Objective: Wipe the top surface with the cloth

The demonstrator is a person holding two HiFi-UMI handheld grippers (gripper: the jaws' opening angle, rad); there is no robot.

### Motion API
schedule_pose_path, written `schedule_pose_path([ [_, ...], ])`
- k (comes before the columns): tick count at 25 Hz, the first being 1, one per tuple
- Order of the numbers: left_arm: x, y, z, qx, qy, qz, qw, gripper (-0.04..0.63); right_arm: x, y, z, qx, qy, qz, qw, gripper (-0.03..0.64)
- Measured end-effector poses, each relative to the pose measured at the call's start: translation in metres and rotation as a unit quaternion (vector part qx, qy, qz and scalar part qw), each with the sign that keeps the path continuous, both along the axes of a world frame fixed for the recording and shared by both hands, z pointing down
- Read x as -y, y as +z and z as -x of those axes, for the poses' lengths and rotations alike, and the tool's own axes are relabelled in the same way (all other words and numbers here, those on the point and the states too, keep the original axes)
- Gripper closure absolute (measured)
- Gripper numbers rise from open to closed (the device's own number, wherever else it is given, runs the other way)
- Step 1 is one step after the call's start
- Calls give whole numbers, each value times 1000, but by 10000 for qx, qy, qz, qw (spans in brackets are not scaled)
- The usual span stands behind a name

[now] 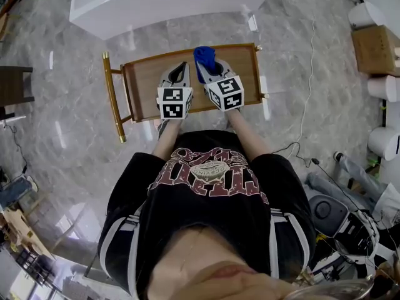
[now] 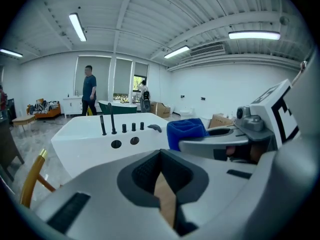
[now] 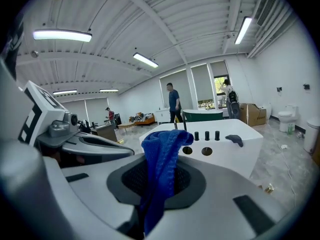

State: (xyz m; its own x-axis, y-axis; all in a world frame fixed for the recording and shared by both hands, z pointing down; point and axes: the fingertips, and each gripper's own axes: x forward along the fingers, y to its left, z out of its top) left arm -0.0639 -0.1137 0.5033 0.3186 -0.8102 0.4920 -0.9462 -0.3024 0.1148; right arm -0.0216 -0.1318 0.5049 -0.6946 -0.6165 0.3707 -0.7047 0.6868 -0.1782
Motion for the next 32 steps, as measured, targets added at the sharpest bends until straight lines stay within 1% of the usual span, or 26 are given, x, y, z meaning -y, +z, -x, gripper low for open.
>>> schedule_pose_path([
  [3, 4, -23, -1, 34, 17, -212, 9998, 549, 7, -25, -2, 135, 86, -244, 9996, 560],
  [7, 11, -58, 1, -37, -3, -584, 9983, 549, 12, -62, -2, 207, 149, -649, 9976, 560],
  [11, 15, -98, 4, -4, 2, -989, 9951, 549, 10, -102, 1, 287, 168, -1056, 9939, 560],
  [16, 17, -135, 7, 36, -56, -1344, 9909, 549, 6, -144, 5, 368, 156, -1479, 9882, 560],
  [24, 13, -178, 6, 20, -99, -1777, 9840, 549, 4, -192, 6, 499, 187, -1912, 9801, 560],
  [29, 14, -200, 9, 164, -134, -2037, 9788, 549, 10, -205, 9, 627, 272, -1998, 9774, 560],
  [32, 11, -211, 11, 163, -171, -2183, 9756, 549, 8, -213, 13, 694, 219, -2033, 9764, 560],
])
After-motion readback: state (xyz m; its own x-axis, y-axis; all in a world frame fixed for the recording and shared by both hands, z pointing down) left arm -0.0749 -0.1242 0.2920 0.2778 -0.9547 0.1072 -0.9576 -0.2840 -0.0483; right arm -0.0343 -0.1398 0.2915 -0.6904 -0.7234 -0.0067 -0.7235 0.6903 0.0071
